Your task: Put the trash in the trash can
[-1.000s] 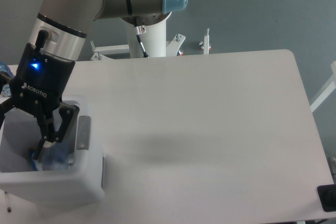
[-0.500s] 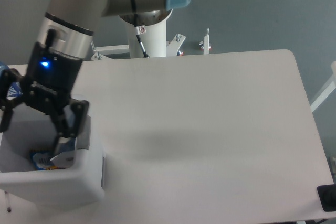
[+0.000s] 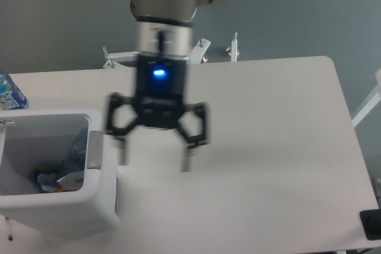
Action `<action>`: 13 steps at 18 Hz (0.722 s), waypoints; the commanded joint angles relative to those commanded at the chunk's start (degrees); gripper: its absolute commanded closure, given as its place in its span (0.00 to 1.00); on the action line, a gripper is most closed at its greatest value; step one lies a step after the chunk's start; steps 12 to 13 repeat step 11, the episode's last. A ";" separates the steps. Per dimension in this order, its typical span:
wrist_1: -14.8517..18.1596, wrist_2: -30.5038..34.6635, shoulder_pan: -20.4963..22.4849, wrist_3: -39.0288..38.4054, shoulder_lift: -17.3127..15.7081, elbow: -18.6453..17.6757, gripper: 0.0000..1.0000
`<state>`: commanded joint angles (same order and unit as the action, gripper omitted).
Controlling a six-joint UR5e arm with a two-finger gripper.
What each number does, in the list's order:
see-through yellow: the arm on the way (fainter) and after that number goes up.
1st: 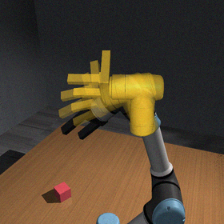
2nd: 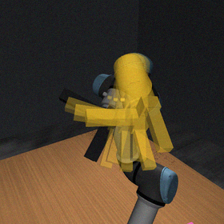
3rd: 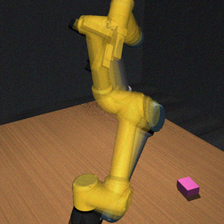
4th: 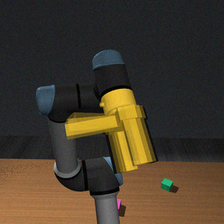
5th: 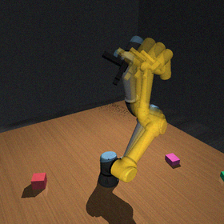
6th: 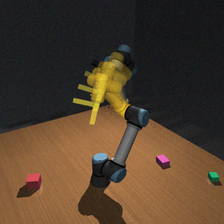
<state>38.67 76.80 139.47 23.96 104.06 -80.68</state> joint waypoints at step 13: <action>10.81 7.31 7.74 33.43 -6.94 -7.21 0.00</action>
